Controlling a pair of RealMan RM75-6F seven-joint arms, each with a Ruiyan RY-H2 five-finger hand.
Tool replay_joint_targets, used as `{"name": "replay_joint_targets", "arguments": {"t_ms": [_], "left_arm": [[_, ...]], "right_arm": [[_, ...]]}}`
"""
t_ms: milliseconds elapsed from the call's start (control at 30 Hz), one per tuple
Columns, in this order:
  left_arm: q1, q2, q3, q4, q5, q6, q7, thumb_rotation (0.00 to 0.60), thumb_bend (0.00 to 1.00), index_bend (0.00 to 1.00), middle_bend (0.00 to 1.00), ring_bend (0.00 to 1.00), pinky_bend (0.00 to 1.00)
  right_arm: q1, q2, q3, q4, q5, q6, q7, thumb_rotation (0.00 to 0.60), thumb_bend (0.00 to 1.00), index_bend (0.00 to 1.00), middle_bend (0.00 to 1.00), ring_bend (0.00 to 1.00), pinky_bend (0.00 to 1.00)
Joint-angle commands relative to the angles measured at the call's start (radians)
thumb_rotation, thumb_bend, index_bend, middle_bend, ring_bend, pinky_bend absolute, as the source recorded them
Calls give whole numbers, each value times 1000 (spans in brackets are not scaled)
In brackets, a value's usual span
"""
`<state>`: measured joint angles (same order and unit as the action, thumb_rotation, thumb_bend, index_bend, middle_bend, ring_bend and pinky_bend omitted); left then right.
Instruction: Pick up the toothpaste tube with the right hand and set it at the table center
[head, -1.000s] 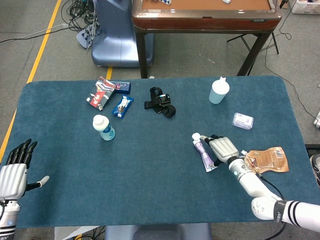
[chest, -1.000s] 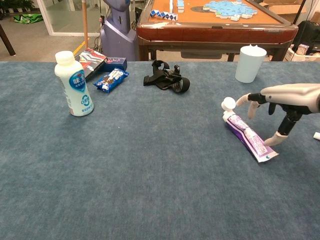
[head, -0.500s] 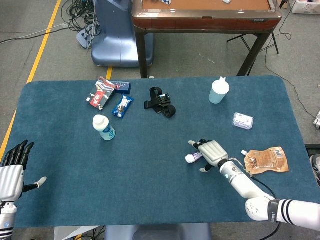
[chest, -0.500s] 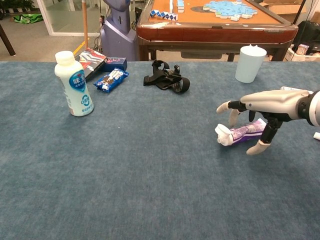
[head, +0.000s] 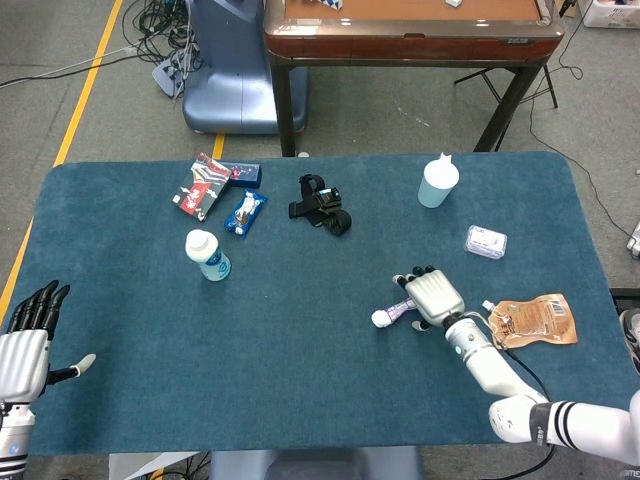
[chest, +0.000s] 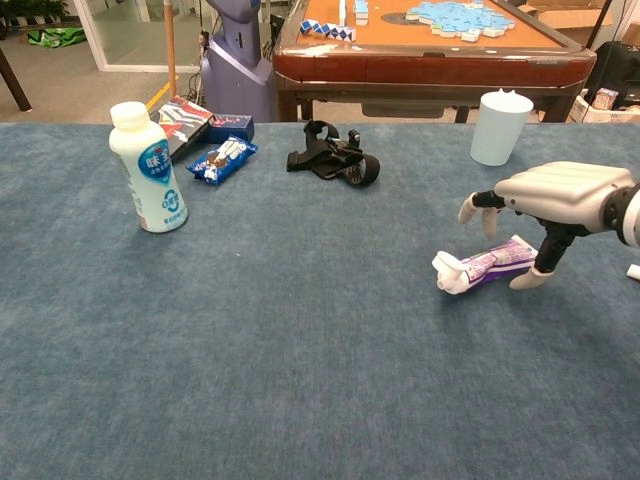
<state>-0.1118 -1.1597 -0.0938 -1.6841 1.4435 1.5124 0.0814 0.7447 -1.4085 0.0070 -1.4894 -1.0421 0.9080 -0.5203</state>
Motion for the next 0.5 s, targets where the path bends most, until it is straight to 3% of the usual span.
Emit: {"name": "replay_joint_targets", "arguments": {"t_ms": [33,500], "left_arm": [[0,1,0,-1,-1,-2,-1,600,50,0,0,0,46],[-1,11,0,-20,-4,-10,-12,600,51,0,0,0,46]], "right_arm": [[-10,-24,-10,31,-42,19,-1,600,174,289,378,230,245],[-23,-70,-11,110,-105,22,-20,600,333,431,431,268,246]]}}
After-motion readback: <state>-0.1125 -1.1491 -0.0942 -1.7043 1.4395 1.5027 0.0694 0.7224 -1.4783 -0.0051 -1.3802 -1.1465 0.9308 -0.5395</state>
